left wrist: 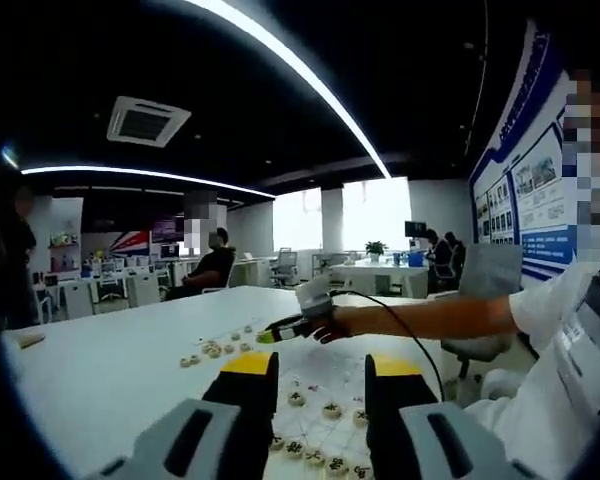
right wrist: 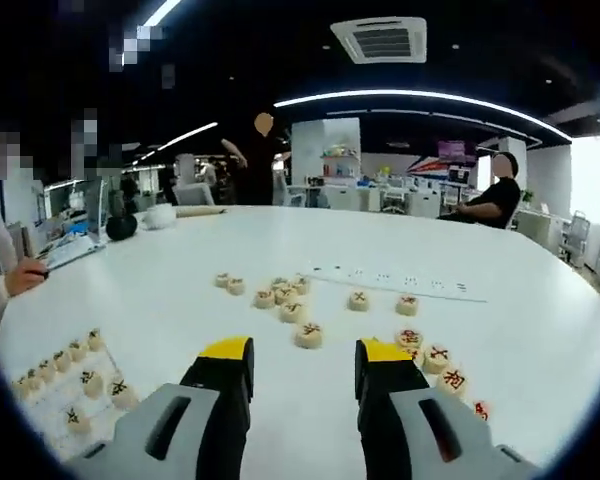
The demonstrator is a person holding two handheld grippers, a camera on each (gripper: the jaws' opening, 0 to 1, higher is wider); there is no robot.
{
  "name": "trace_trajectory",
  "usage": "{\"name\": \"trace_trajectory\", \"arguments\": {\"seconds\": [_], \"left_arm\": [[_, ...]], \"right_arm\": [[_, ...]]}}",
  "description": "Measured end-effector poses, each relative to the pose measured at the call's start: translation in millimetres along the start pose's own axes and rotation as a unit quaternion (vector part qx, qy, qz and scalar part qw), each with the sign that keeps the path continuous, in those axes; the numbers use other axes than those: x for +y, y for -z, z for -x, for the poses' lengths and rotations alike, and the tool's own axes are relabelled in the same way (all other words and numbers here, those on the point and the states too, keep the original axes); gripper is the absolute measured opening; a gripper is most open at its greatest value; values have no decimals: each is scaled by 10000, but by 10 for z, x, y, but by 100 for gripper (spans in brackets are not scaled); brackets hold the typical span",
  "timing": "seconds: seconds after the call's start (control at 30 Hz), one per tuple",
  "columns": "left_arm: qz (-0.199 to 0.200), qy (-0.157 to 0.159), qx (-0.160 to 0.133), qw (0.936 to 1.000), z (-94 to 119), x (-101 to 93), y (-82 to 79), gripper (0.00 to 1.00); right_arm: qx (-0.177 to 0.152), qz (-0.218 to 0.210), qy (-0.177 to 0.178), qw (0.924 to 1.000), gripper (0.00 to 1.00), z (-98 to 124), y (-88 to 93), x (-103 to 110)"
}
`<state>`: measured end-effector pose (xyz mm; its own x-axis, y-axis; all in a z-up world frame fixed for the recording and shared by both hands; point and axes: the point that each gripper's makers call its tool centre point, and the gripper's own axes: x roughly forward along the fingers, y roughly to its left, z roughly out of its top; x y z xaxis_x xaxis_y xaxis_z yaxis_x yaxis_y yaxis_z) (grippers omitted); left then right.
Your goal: Pick up the chess pieces one by one and place each piece onto its starting position on the chessboard, setting the pieces on their correct points until all the chess pieces are arranged in the starting layout
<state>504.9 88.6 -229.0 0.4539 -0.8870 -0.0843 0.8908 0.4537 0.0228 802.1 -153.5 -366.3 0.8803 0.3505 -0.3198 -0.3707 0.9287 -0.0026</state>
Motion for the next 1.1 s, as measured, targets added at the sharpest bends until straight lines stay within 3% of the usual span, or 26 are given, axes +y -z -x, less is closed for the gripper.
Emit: {"name": "trace_trajectory", "arguments": {"seconds": [0.2,0.43,0.67,0.8,0.87,1.1], "left_arm": [[-80,30,4,10000,58,13,17,36],[-64,39,-66,10000,88,17,-5,36],[37,98,68,9999,64,54,113,33],[-52,-16,295,9996,28,123,216,33],[-38,22,364,9993,29,128,250,33],[-9,-15,759,9971,16,269,502,35]], "right_arm": [[257,-54,94,9996,42,-267,135,-24],[356,-29,195,9992,42,-421,161,-8],[415,125,230,9988,34,-491,156,33],[602,258,275,9975,27,-532,236,10],[576,190,251,9978,19,-514,215,15],[564,270,189,9979,19,-387,117,61]]}}
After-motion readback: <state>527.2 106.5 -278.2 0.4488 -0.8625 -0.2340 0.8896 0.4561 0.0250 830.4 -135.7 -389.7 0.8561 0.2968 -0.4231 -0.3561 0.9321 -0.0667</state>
